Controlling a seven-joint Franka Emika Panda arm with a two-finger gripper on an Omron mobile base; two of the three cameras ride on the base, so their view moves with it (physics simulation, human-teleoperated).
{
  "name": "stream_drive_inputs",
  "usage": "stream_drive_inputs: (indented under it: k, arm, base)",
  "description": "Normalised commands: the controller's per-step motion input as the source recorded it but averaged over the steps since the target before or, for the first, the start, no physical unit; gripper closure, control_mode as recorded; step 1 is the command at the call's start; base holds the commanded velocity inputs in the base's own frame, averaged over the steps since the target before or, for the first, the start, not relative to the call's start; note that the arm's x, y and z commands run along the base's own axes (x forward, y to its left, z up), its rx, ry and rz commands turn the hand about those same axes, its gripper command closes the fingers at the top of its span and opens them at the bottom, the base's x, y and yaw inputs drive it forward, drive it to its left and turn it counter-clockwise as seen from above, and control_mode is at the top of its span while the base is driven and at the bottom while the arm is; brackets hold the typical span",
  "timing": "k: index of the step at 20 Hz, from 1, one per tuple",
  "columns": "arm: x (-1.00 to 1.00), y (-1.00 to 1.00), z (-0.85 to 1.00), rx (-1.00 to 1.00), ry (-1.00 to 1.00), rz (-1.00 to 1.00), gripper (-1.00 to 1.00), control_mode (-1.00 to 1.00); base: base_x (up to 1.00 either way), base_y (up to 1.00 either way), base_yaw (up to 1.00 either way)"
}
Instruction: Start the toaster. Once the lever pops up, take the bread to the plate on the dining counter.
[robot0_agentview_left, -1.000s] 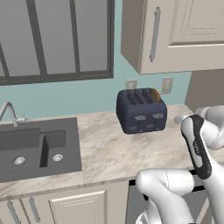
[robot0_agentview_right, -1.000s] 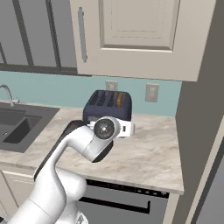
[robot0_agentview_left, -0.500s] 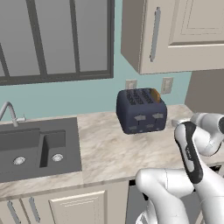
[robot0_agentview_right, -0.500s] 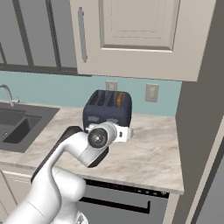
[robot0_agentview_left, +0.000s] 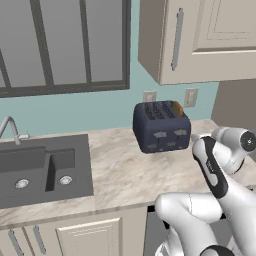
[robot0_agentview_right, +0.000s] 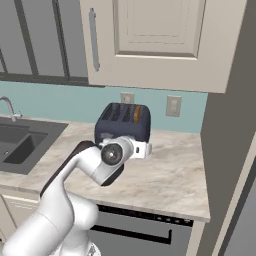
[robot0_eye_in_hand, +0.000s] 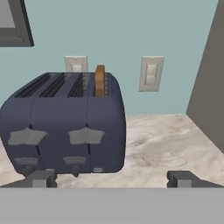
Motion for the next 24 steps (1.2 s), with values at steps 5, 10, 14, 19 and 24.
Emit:
stream_drive_inputs:
  k: [5,10,14,19,24]
  arm:
    - [0.24,0.0,0.0,0.0,0.0,0.0,-1.0,-1.0]
    - [0.23,0.0,0.0,0.0,0.0,0.0,-1.0,-1.0]
    - [0.22,0.0,0.0,0.0,0.0,0.0,-1.0,-1.0]
    - [0.18,0.0,0.0,0.0,0.0,0.0,-1.0,-1.0]
    - [0.15,0.0,-0.02,0.0,0.0,0.0,-1.0,-1.0]
  base:
    - [0.0,0.0,0.0]
    - [0.0,0.0,0.0]
    - [0.0,0.0,0.0]
    - [0.0,0.0,0.0]
    - [0.0,0.0,0.0]
